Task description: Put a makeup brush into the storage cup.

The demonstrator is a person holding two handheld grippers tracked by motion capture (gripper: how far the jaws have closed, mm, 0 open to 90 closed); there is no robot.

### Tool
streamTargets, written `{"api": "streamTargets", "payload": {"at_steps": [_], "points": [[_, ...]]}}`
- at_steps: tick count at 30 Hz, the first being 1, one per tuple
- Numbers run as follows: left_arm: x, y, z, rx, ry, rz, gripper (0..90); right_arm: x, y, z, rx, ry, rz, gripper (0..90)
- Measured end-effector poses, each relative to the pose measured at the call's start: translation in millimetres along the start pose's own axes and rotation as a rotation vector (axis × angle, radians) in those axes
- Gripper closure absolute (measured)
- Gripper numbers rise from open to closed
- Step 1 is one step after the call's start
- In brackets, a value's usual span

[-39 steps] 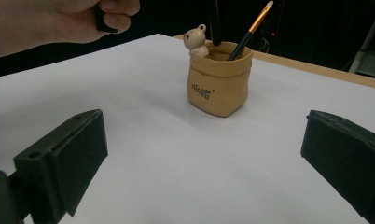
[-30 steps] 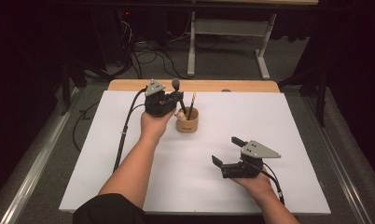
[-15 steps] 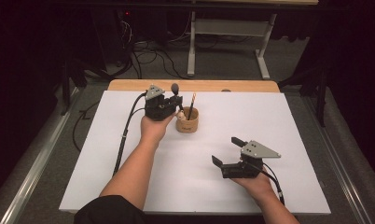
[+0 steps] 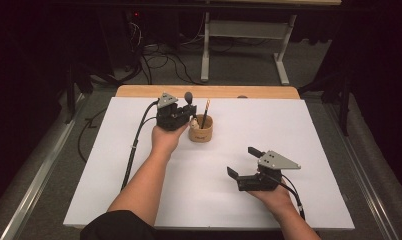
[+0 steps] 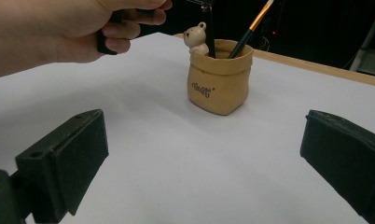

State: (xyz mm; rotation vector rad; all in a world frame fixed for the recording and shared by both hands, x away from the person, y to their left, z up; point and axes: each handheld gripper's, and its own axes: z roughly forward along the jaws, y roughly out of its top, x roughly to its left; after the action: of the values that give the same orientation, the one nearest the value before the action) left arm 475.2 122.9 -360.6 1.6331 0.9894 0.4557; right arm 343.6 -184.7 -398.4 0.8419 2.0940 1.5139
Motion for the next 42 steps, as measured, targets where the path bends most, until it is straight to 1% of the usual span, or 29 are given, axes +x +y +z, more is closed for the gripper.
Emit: {"api": "streamTargets", "payload": {"at_steps": [3,7,10,14,17,18,23,24,25,26,27,28,29,30,31,33,36,37,39,42], "points": [[-0.3,-1.1,1.7,0.009,0.002,-0.006,77.5,1.0,-0.1,0.0,0.0,-0.003,0.005,2.6],[-0.5,-3.8,4.3,0.021,0.007,-0.002,77.3,1.0,-0.5,0.4,0.003,-0.001,0.003,2.6],[-0.5,-6.2,5.5,0.023,0.0,-0.002,77.3,0.8,-0.5,0.7,0.004,-0.002,0.002,2.6],[-0.6,-9.3,6.6,0.031,0.005,0.005,77.1,1.1,-0.5,0.7,0.004,-0.003,-0.001,2.6],[-0.1,-10.5,6.0,0.024,0.001,-0.004,76.4,1.2,-0.7,1.0,0.006,-0.003,-0.001,2.6],[-0.3,-10.1,5.7,0.022,-0.002,-0.005,76.5,1.8,-0.8,0.9,0.008,-0.004,0.006,2.6],[-1.7,-8.1,4.3,0.005,0.0,0.007,75.9,1.6,-0.9,1.3,0.009,-0.002,-0.001,2.6],[-2.3,-8.0,3.8,0.0,0.004,0.026,72.3,2.1,-0.9,1.2,0.011,-0.002,0.005,2.6],[-3.2,-7.9,3.5,0.001,0.017,0.043,62.2,2.2,-1.0,1.1,0.01,0.0,0.006,2.7],[-3.8,-7.7,4.0,0.006,0.039,0.049,50.3,2.1,-1.0,1.1,0.01,0.0,0.006,2.7],[-2.7,-7.4,4.6,0.014,0.05,0.03,35.7,2.3,-1.0,1.1,0.011,-0.002,0.007,2.7],[-0.6,-7.2,5.3,0.028,0.05,0.006,23.1,1.9,-1.0,1.3,0.01,-0.002,-0.001,2.7],[1.2,-7.4,5.7,0.044,0.062,-0.002,15.9,1.8,-1.0,1.4,0.01,-0.001,-0.003,2.7],[2.4,-8.0,5.7,0.053,0.067,-0.005,12.0,1.6,-1.1,1.7,0.008,0.002,-0.006,2.7],[3.8,-8.6,5.7,0.064,0.058,-0.007,10.0,1.9,-1.2,1.7,0.01,0.002,-0.001,2.7],[4.7,-9.3,5.7,0.073,0.059,-0.014,6.5,1.8,-1.4,2.3,0.008,0.003,-0.005,2.8],[5.1,-8.5,4.8,0.071,0.053,-0.023,3.9,2.4,-1.7,2.4,0.014,0.001,0.006,2.8],[4.8,-7.9,4.3,0.066,0.052,-0.023,2.5,2.1,-1.6,2.5,0.013,0.001,0.002,2.8],[4.2,-7.0,2.8,0.07,0.058,-0.021,0.0,2.0,-1.6,2.4,0.01,0.004,0.004,2.8],[3.6,-6.5,1.5,0.074,0.051,-0.022,0.0,1.0,-1.4,1.9,0.01,0.0,0.0,2.8]]}}
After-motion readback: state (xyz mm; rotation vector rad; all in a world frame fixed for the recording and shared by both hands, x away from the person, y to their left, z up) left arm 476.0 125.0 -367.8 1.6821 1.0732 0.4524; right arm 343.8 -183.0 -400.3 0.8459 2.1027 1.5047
